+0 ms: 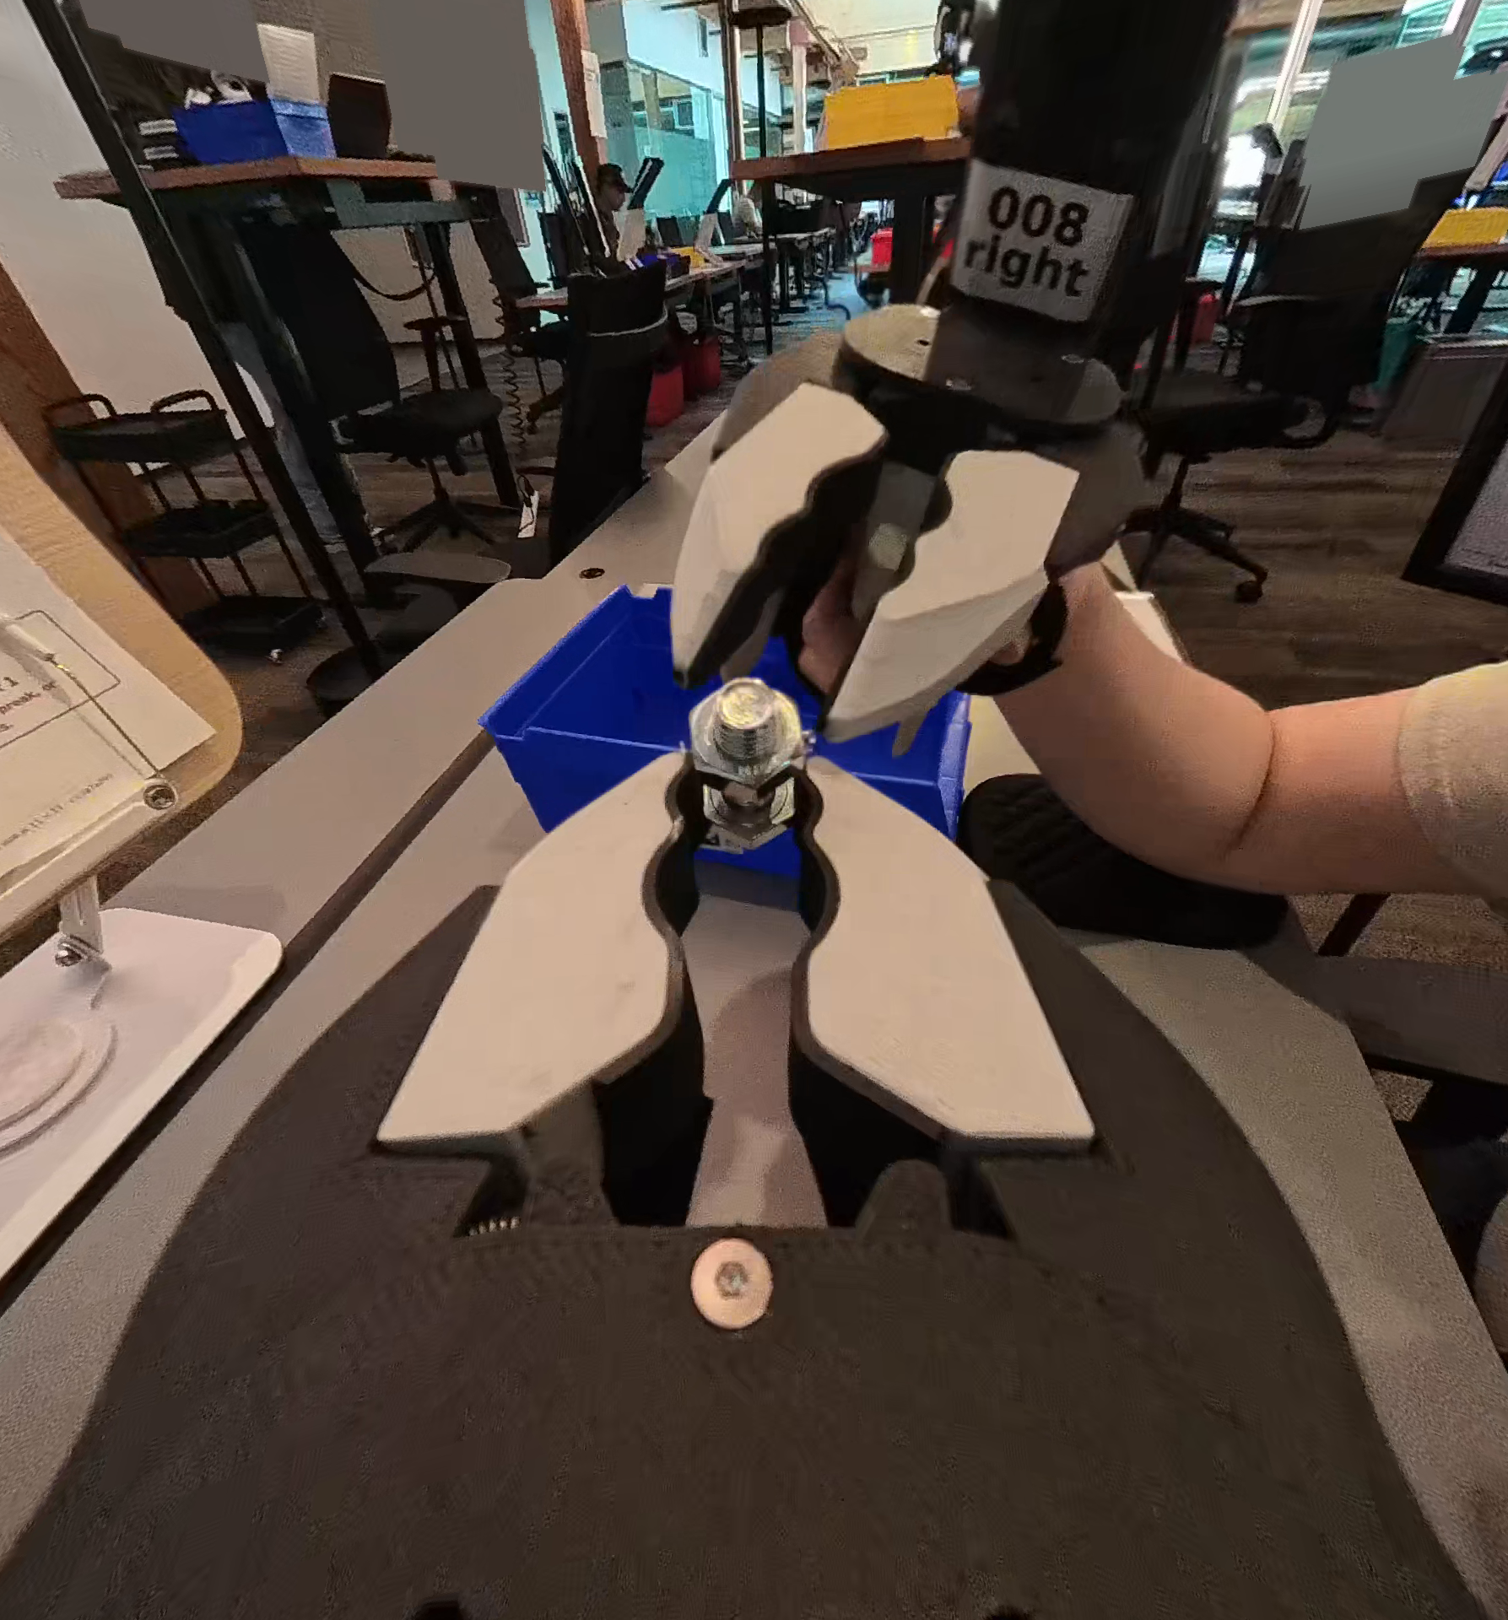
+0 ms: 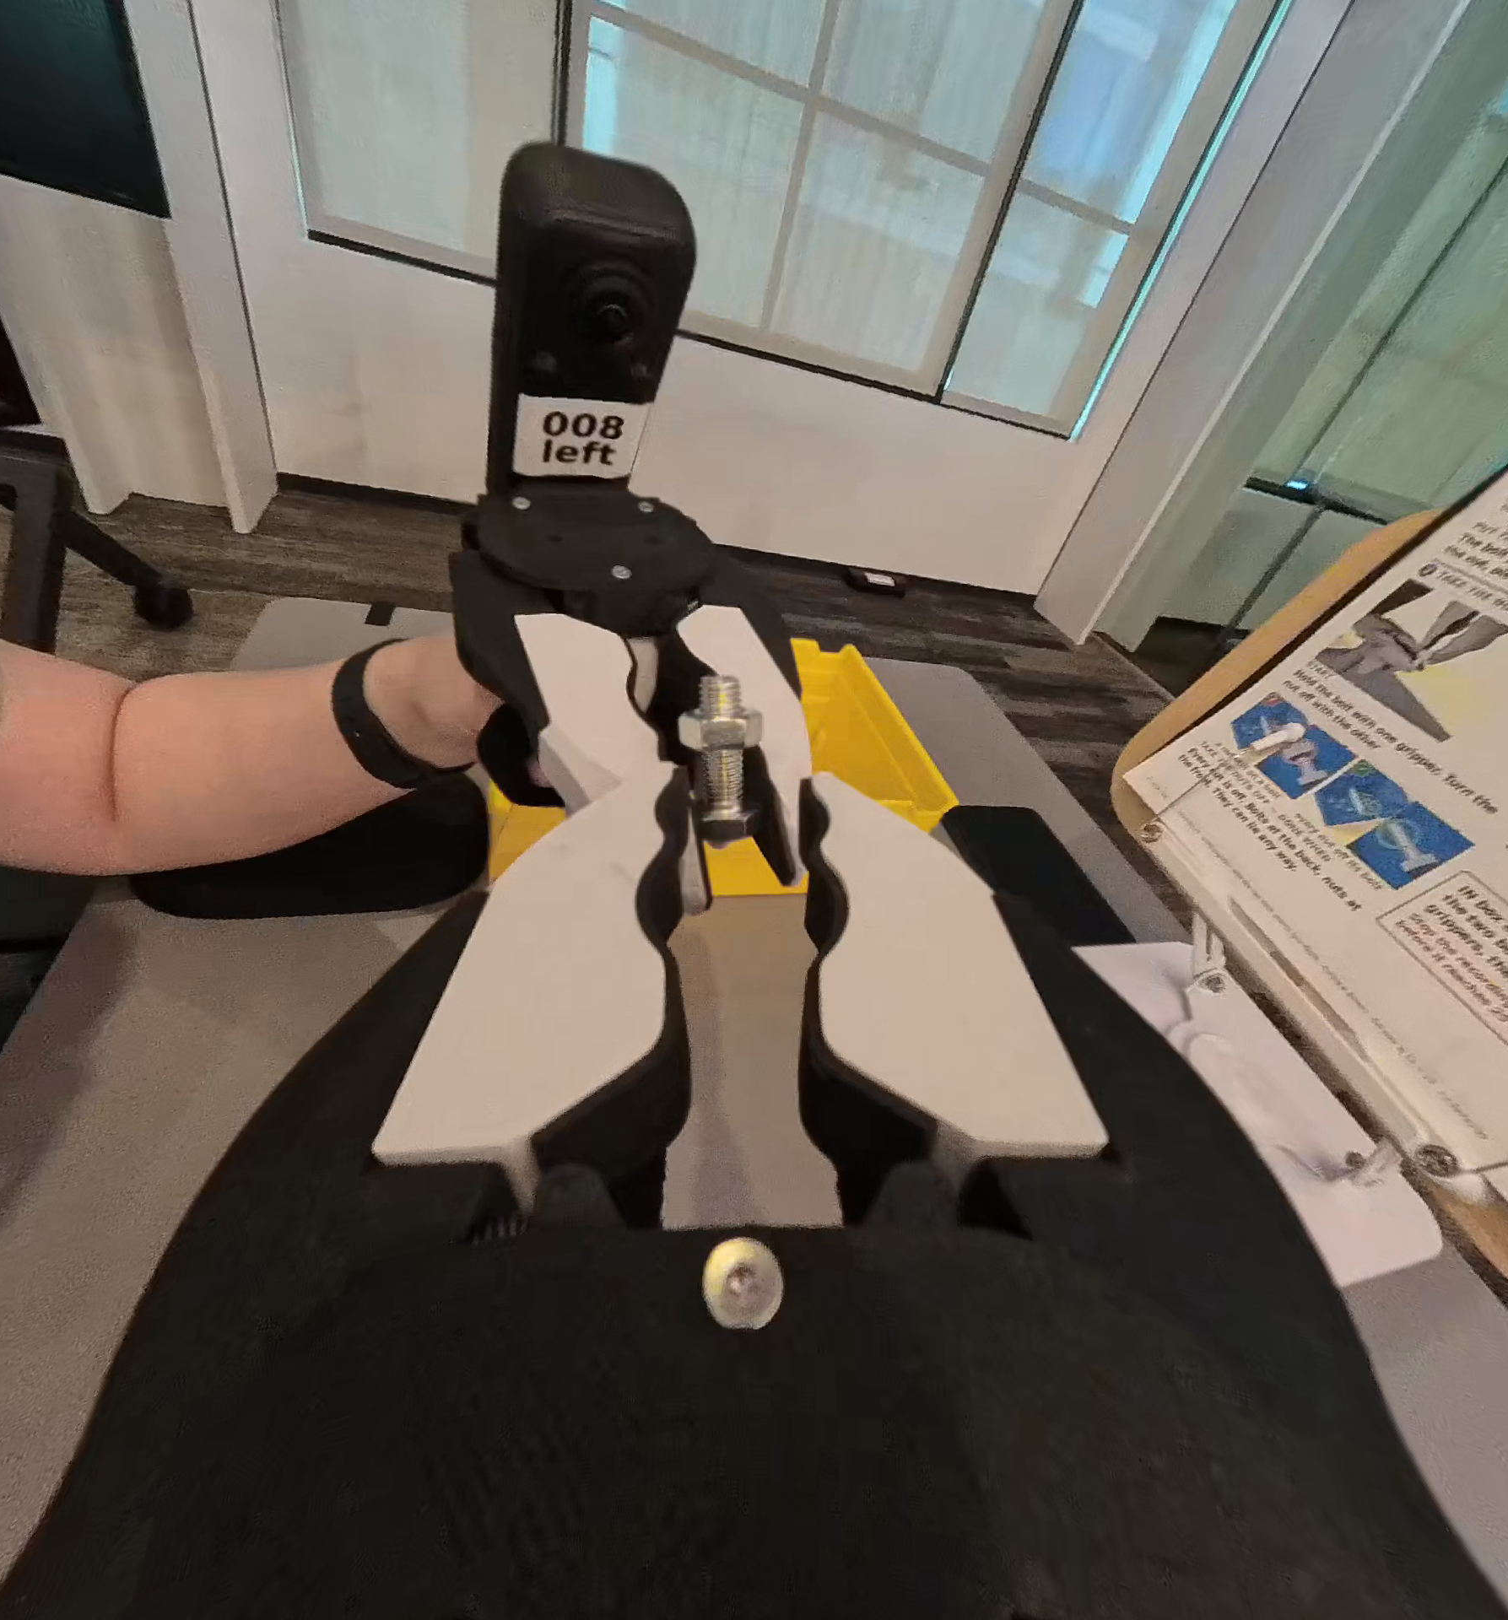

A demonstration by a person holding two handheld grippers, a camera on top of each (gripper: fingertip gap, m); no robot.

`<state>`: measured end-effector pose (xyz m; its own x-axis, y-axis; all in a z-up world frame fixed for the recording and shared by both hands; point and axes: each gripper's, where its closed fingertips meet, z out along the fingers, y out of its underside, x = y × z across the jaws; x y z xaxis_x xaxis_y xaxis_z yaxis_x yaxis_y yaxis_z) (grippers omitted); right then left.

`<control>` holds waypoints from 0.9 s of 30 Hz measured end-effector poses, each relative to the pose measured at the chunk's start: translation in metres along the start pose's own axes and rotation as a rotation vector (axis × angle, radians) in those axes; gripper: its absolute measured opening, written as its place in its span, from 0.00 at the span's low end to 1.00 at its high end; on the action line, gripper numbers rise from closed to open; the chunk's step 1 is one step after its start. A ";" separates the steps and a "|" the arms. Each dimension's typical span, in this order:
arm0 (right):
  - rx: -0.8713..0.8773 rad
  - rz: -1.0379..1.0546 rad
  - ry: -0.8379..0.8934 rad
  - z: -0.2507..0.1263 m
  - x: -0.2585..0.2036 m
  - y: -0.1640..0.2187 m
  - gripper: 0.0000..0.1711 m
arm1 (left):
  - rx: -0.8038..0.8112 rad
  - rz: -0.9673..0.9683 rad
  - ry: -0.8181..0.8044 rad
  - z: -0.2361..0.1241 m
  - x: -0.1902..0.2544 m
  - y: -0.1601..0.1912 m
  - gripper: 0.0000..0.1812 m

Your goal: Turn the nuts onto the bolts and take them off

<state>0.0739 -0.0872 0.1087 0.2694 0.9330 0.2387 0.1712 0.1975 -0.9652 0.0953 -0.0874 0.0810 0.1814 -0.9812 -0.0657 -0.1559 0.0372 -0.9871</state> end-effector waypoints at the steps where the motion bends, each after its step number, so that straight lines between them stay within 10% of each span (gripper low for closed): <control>1: -0.012 0.007 -0.014 0.002 0.000 0.004 0.14 | -0.009 0.004 0.009 0.001 0.002 0.001 0.10; 27: 0.129 0.295 -0.268 -0.001 -0.003 0.002 0.05 | 0.016 -0.204 0.216 0.002 0.019 0.002 0.18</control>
<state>0.0739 -0.0899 0.1063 0.0299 0.9971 -0.0696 -0.0009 -0.0696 -0.9976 0.1007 -0.1057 0.0780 -0.0038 -0.9862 0.1653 -0.1218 -0.1637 -0.9790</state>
